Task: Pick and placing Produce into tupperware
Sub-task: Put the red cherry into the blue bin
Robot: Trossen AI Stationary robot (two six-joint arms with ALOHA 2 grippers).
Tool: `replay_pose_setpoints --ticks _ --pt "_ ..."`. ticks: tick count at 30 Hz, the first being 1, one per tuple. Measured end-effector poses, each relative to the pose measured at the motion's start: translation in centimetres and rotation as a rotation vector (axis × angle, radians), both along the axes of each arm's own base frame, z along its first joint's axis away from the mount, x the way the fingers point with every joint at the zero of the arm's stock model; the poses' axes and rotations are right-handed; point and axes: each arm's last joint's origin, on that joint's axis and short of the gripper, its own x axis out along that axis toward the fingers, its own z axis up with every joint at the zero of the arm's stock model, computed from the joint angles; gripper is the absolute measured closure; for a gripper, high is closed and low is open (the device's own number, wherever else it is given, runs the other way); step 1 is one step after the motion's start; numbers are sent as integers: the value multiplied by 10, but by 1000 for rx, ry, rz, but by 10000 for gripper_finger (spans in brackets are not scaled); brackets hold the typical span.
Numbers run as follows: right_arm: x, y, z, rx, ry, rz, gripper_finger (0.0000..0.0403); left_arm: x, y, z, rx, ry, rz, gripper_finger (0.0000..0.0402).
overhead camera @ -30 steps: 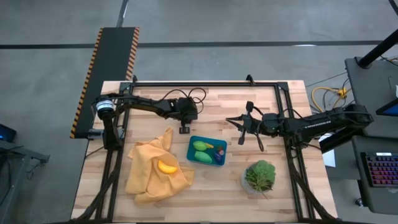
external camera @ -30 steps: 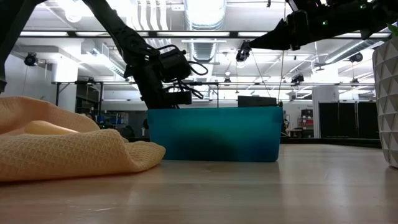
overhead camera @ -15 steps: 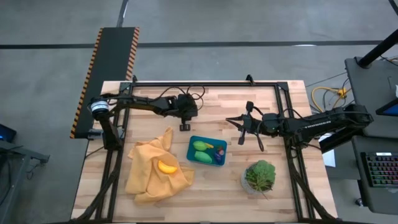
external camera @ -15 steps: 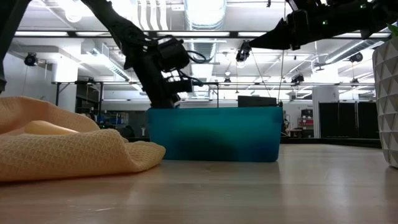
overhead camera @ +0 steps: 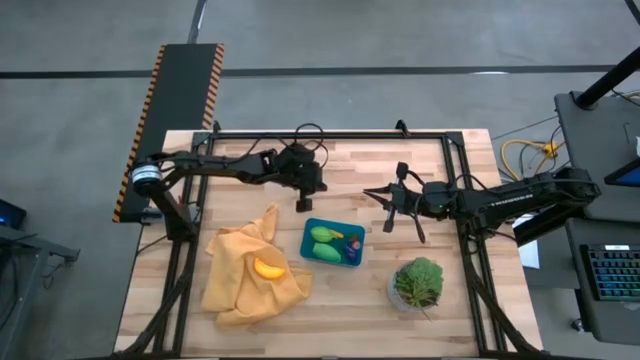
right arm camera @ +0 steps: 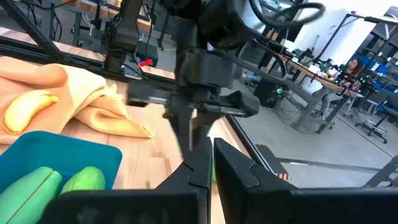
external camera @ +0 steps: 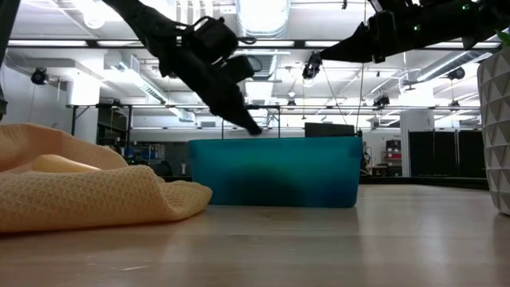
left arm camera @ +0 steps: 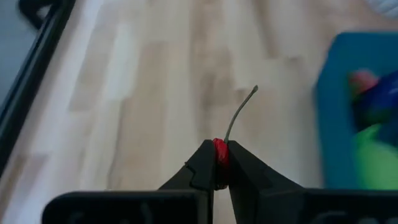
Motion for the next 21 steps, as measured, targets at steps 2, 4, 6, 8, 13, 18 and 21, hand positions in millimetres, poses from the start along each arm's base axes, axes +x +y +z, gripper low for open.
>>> replay_pose_setpoints --ticks 2,4,6,8,13,18,21 --pt "0 0 0 0 0 0 394 2 -5 2 -11 -21 -33 393" --pt "0 0 0 -3 1 0 394 5 -11 5 -16 -43 -62 393" --pt "0 0 0 -3 1 0 394 9 -18 6 -27 -68 -85 393" --pt "0 0 0 -3 1 0 394 11 -26 6 -30 -70 -107 393" --pt "0 0 0 -3 1 0 394 15 -44 6 -35 -73 -163 393" --pt "0 0 0 -3 1 0 394 18 -61 7 -34 -82 -208 393" --pt "0 0 0 -3 1 0 394 20 -68 7 -48 -99 -219 393"
